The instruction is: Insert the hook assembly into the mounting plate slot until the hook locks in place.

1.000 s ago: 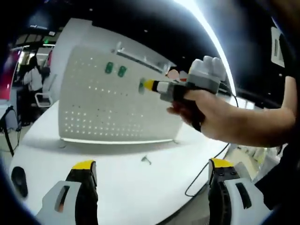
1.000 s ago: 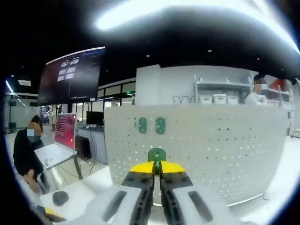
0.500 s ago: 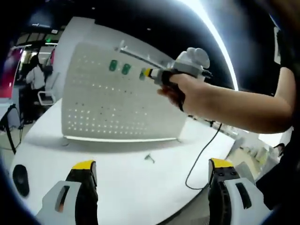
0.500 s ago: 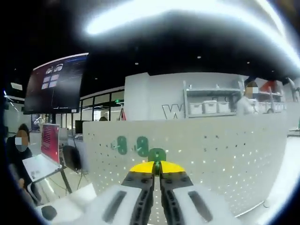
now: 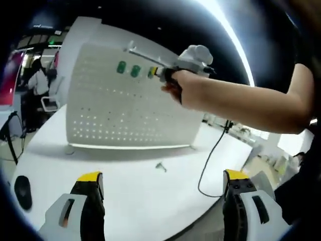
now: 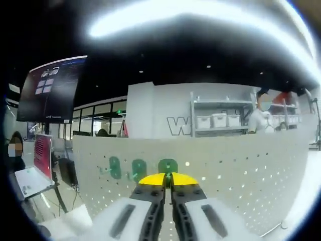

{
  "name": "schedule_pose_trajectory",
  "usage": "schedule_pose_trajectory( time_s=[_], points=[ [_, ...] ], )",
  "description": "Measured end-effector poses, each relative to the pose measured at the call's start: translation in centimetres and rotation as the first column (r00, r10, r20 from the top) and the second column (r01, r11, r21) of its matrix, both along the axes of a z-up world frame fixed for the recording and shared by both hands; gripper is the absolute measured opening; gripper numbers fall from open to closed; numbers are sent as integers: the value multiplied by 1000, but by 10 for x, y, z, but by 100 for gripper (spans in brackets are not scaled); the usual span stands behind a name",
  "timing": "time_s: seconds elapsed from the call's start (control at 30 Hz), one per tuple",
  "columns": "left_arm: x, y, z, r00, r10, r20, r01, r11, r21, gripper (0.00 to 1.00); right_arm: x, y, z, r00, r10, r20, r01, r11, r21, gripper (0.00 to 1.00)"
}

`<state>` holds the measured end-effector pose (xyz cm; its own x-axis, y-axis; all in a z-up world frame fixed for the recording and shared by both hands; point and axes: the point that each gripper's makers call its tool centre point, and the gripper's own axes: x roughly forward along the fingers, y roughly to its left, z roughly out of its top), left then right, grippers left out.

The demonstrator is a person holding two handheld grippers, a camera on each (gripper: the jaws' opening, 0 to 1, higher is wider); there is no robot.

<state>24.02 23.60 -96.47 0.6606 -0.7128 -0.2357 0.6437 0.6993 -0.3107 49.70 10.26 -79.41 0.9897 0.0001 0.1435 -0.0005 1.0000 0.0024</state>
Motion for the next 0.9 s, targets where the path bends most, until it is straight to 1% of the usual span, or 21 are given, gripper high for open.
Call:
schedule_pose_trajectory(
  time_s=[0.1,0.13,0.17,0.27,0.43,0.53,0.63,0.7,0.83,0.9],
  points=[
    [0,-1,-1,1000,-5,2,5,1000,15,100,3,3,3,1000,2,10,-2,1000,-13,0],
    [0,-1,-1,1000,-6,3,6,1000,15,100,3,4,4,1000,6,15,-6,1000,-25,0],
    [0,0,-1,1000,-6,2,6,1000,14,100,4,3,4,1000,-3,18,4,999,-53,0],
    [2,1,-1,1000,4,-4,-4,1000,5,100,6,3,1,1000,-6,13,7,999,-40,0],
    [2,1,-2,1000,8,-8,-8,1000,7,100,8,-1,-1,1000,-24,9,24,997,-68,0],
    [3,2,-2,1000,15,-12,-15,1000,0,100,10,-3,-2,999,-31,12,31,998,-48,0],
    [3,3,-2,1000,17,-16,-17,1000,-4,100,14,-1,-5,999,-32,6,32,998,-51,0],
    [4,3,-3,1000,17,-16,-17,1000,-1,100,15,-4,-6,999,-41,6,41,999,-29,0],
    [4,2,-3,1000,17,-21,-17,1000,-2,100,18,-2,-9,999,-52,-2,52,998,-30,0],
    [4,3,-3,1000,20,-20,-20,1000,-1,100,19,-2,-11,999,-50,-6,50,999,-11,0]
  ],
)
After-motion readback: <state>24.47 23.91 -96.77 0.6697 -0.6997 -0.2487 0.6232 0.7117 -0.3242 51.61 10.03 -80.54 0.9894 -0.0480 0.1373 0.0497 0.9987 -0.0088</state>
